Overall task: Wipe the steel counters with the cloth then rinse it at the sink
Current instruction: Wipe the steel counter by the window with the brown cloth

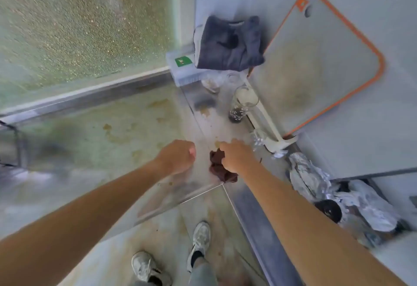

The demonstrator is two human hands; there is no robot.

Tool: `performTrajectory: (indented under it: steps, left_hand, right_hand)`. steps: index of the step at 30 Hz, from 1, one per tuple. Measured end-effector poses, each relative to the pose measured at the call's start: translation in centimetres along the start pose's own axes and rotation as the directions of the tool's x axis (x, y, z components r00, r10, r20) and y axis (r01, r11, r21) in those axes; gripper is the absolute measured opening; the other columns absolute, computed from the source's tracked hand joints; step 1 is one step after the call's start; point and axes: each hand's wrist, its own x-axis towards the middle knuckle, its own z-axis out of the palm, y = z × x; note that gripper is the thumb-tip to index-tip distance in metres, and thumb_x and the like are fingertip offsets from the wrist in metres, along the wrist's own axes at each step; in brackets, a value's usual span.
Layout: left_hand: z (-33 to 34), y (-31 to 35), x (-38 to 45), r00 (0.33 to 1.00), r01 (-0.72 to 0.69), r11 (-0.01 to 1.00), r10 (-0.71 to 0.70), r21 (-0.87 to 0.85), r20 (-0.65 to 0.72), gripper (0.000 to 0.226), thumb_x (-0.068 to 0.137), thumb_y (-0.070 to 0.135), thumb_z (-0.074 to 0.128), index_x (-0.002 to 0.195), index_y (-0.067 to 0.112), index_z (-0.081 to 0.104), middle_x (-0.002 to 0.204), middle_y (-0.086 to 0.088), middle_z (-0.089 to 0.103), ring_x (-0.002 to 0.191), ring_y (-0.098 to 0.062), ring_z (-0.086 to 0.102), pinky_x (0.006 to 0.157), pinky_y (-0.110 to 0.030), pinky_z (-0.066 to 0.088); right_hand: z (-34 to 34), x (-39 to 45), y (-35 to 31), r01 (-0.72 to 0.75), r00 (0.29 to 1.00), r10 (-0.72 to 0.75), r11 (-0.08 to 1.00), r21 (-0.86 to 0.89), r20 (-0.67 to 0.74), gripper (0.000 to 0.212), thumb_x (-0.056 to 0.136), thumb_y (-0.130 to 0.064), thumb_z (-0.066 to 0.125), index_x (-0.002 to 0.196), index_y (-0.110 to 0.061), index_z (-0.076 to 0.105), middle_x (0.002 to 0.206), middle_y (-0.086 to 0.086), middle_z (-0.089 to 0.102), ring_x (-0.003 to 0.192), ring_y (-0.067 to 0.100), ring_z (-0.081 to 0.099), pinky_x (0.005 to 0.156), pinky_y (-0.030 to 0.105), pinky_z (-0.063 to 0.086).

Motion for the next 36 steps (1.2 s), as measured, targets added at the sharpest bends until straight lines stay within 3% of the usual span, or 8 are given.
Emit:
performTrajectory:
  steps: [5,7,11,14,19,22,27,36]
  left_hand:
    - [4.4,0.3,1.2,0.998,0.048,0.998,-0.047,-0.028,0.04,0.024,0.087,0.013,0.05,0.094,0.023,0.071,0.099,0.002,0.07,0.098,-0.021,0.063,0.077,-0.028,0.046]
    - [5.7,0.1,1.3,0.997,0.052,0.998,-0.05,-0.043,0.052,0.025,0.087,0.013,0.05,0.094,0.023,0.071,0.097,0.002,0.07,0.097,-0.021,0.062,0.078,-0.028,0.046]
    - [6.6,0.5,1.1,0.995,0.052,0.998,-0.049,-0.04,0.092,0.026,0.088,0.012,0.047,0.093,0.025,0.07,0.097,0.005,0.069,0.097,-0.019,0.063,0.077,-0.029,0.048]
    - [6.7,0.9,1.5,0.996,0.055,0.997,-0.05,-0.05,0.079,0.023,0.089,0.012,0.05,0.096,0.023,0.07,0.1,0.004,0.069,0.098,-0.018,0.061,0.073,-0.026,0.041]
    - [8.5,0.9,2.2,0.997,0.05,0.993,-0.057,0.103,0.059,0.025,0.09,0.012,0.053,0.111,0.02,0.065,0.116,-0.003,0.058,0.112,-0.025,0.055,0.09,-0.032,0.045]
    - [9.8,0.6,2.2,0.997,-0.02,0.944,0.045,0.33,-0.068,0.037,0.087,0.016,0.059,0.123,0.018,0.056,0.132,-0.003,0.051,0.122,-0.025,0.046,0.097,-0.037,0.042]
    - [9.8,0.1,4.4,0.984,-0.007,0.902,0.084,0.431,-0.158,0.056,0.082,0.013,0.065,0.135,0.015,0.046,0.149,-0.003,0.04,0.138,-0.025,0.035,0.106,-0.042,0.031]
    - [8.6,-1.8,7.4,0.994,0.105,0.821,-0.081,0.562,-0.067,0.153,0.054,0.068,0.083,0.156,0.002,-0.01,0.166,-0.014,-0.003,0.154,-0.032,-0.007,0.121,-0.056,0.01]
  right_hand:
    - [4.0,-0.4,2.4,-0.057,0.997,0.071,0.954,0.295,-0.036,0.039,0.103,-0.019,0.054,0.138,-0.032,0.046,0.118,0.004,0.052,0.106,0.026,0.059,0.082,0.021,0.047]
    - [5.1,-0.3,2.9,-0.065,0.994,0.091,0.938,0.34,-0.063,0.042,0.099,-0.014,0.053,0.139,-0.026,0.049,0.116,0.008,0.059,0.106,0.031,0.063,0.079,0.032,0.049]
    - [5.0,-0.2,2.8,0.009,0.91,0.164,0.911,0.413,-0.381,0.018,0.085,-0.017,0.059,0.102,-0.011,0.063,0.087,0.006,0.065,0.081,0.03,0.062,0.063,0.033,0.043]
    - [3.6,0.2,2.7,0.106,0.825,0.123,0.925,0.366,-0.551,0.018,0.085,-0.018,0.059,0.101,-0.013,0.064,0.085,0.005,0.06,0.07,0.026,0.056,0.058,0.031,0.039]
    - [10.0,1.6,2.7,0.046,0.917,0.035,0.98,0.192,-0.397,0.037,0.096,-0.032,0.054,0.128,-0.018,0.065,0.126,0.014,0.058,0.111,0.038,0.056,0.095,0.049,0.052]
    - [13.9,2.2,2.4,0.067,0.918,0.011,0.981,0.184,-0.397,0.053,0.102,-0.047,0.041,0.153,-0.032,0.045,0.162,0.013,0.037,0.149,0.042,0.03,0.123,0.06,0.026]
    - [14.1,5.6,2.4,0.152,0.912,-0.09,0.98,0.126,-0.401,0.056,0.108,-0.047,0.029,0.163,-0.035,0.021,0.171,0.012,0.02,0.159,0.04,0.009,0.126,0.058,0.019]
    - [9.0,14.5,-1.8,0.153,0.879,-0.053,0.973,0.174,-0.474,0.054,0.105,-0.041,0.037,0.158,-0.029,0.038,0.163,0.017,0.037,0.152,0.045,0.028,0.122,0.06,0.028]
